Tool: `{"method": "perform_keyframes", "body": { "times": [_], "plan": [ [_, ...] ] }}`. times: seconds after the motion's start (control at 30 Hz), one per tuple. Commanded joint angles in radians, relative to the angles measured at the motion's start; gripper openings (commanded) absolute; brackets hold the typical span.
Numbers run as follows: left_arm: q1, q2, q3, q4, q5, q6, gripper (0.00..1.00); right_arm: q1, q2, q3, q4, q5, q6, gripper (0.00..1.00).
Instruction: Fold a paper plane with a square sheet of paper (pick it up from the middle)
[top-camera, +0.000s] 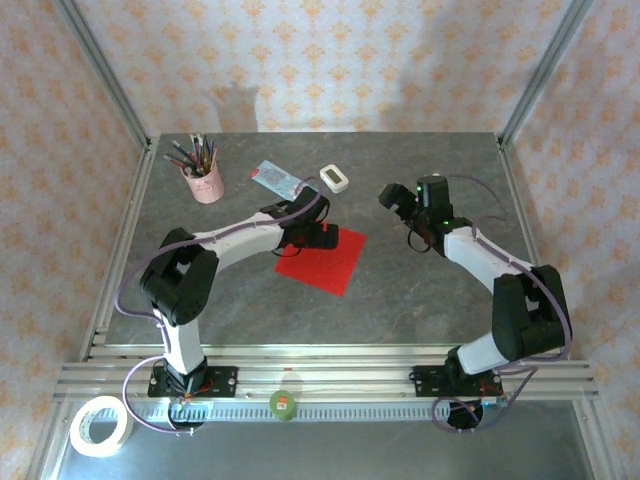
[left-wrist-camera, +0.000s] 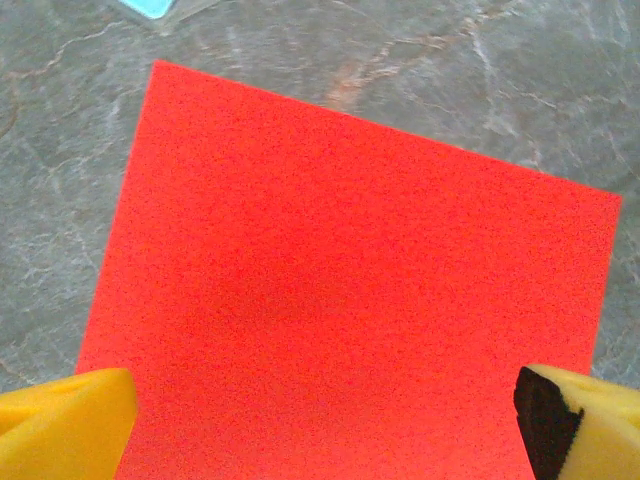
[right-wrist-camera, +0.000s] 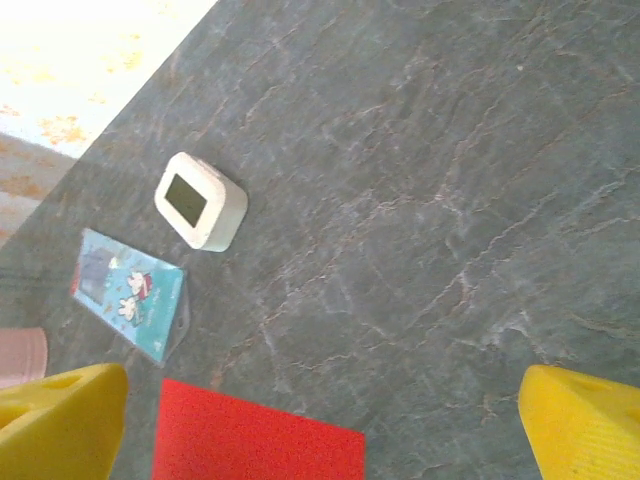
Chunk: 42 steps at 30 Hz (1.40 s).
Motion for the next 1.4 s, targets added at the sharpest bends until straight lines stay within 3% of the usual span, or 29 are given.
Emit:
{"method": "perform_keyframes", "body": {
  "times": [0.0,0.1,0.27,0.6,1.13,1.37],
  "plan": [
    [-0.030,0.053,0.057,-0.089,-0.078,0.093,0.99,-0.019,0.026,0.030,-0.055,0.011,-0.047,1.00],
    [-0.045,0.111,0.108,-0.132,-0.049,0.123,0.99,-0.028,0.066,0.050,-0.082,-0.034,-0.057,1.00],
    [-0.046,0.185,0.166,-0.191,-0.001,0.140,0.91,-0.028,0.079,0.032,-0.080,-0.020,-0.052,0.99],
    [-0.047,0.247,0.234,-0.233,0.030,0.142,0.86,-0.028,0.073,0.005,-0.062,-0.012,-0.048,0.99],
    [-0.046,0.306,0.183,-0.254,-0.024,0.145,0.79,-0.028,0.102,0.000,-0.068,-0.030,-0.031,1.00],
    [-0.046,0.299,0.145,-0.232,-0.032,0.137,0.72,-0.029,0.105,0.002,-0.070,-0.026,-0.029,1.00]
  ]
}}
